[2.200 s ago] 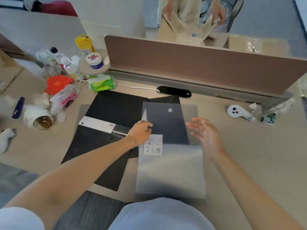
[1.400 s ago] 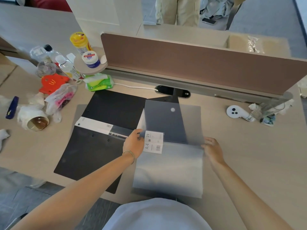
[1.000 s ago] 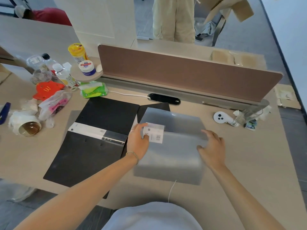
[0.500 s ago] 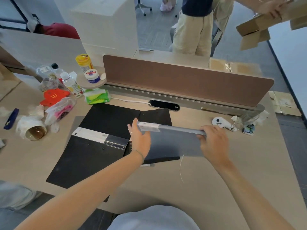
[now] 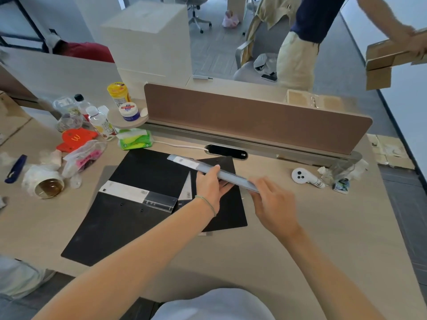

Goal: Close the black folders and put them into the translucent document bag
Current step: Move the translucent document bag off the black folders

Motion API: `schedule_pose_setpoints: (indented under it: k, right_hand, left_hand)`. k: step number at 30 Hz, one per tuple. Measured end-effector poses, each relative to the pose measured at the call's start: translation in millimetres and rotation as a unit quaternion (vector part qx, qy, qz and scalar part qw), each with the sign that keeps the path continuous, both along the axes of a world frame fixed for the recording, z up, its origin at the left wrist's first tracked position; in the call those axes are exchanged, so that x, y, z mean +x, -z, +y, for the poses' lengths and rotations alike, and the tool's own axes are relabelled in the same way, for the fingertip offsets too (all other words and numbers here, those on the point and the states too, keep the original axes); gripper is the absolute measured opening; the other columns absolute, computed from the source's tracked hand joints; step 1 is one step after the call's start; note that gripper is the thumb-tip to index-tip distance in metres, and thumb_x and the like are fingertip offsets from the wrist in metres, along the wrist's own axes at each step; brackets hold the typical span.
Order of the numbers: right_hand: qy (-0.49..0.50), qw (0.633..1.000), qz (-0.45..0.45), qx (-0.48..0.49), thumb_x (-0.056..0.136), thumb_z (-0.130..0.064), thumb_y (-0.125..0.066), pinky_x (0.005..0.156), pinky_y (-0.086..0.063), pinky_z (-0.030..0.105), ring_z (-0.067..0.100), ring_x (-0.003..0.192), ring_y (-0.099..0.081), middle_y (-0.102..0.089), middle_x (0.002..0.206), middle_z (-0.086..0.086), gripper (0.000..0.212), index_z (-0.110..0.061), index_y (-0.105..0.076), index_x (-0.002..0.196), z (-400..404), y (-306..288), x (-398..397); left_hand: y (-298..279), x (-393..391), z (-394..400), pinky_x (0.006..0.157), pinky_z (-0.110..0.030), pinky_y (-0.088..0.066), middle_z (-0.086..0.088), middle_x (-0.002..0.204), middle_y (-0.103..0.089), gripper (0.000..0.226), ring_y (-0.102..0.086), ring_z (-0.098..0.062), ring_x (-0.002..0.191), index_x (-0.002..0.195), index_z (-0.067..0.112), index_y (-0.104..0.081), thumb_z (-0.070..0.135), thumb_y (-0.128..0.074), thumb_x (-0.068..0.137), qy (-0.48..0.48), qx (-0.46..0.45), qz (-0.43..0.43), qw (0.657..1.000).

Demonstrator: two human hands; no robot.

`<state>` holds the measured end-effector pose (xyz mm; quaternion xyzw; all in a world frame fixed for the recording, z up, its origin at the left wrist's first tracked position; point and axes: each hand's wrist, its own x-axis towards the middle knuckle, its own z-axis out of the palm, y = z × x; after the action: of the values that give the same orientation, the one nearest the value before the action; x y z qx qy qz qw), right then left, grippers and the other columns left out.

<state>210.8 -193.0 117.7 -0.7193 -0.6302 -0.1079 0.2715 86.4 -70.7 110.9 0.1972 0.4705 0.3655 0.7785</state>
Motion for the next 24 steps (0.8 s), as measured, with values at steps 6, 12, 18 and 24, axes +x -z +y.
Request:
schedule_pose_setpoints:
  k: [6, 12, 18, 24]
  right_hand:
    - [-0.066, 0.992, 0.107, -0.022, 0.101, -0.042, -0.044, 0.07, -0.053, 0.029, 0.011, 0.098, -0.068, -0.071, 0.114, -0.007, 0.037, -0.017, -0.064, 0.12, -23, 0, -14]
    - [0.052, 0.982, 0.181, -0.022, 0.094, -0.02, -0.053, 0.084, -0.047, 0.028, 0.016, 0.107, -0.063, -0.067, 0.119, -0.006, 0.029, -0.021, -0.061, 0.122, -18, 23, 6]
    - [0.138, 0.903, 0.397, -0.082, 0.094, -0.017, -0.056, 0.106, -0.037, 0.028, 0.015, 0.129, -0.047, -0.049, 0.142, -0.001, 0.047, -0.025, -0.05, 0.14, -23, 55, 37]
    - [0.218, 0.697, 0.68, -0.064, 0.085, -0.018, -0.067, 0.1, -0.049, 0.038, 0.017, 0.112, -0.066, -0.074, 0.109, 0.003, 0.068, -0.047, -0.043, 0.141, -40, 82, 63]
  left_hand:
    - [6, -13, 10, 0.086, -0.042, -0.059, -0.013, 0.129, -0.065, 0.034, -0.066, -0.027, 0.111, 0.138, 0.013, -0.05, 0.014, -0.047, 0.104, 0.021, 0.056, 0.079, 0.995]
    - [16, -29, 4, 0.079, -0.039, -0.059, -0.009, 0.105, -0.07, 0.02, -0.068, -0.023, 0.087, 0.115, 0.009, -0.06, 0.011, -0.046, 0.1, 0.052, 0.111, 0.178, 0.976]
    - [23, -32, -4, 0.066, -0.028, -0.046, -0.002, 0.081, -0.058, 0.018, -0.053, -0.015, 0.071, 0.09, 0.006, -0.058, 0.018, -0.05, 0.101, 0.067, 0.215, 0.233, 0.946]
    - [34, -18, -13, 0.073, -0.02, -0.046, 0.006, 0.098, -0.064, 0.016, -0.06, -0.006, 0.087, 0.113, 0.013, -0.059, 0.024, -0.05, 0.104, 0.117, 0.271, 0.266, 0.918]
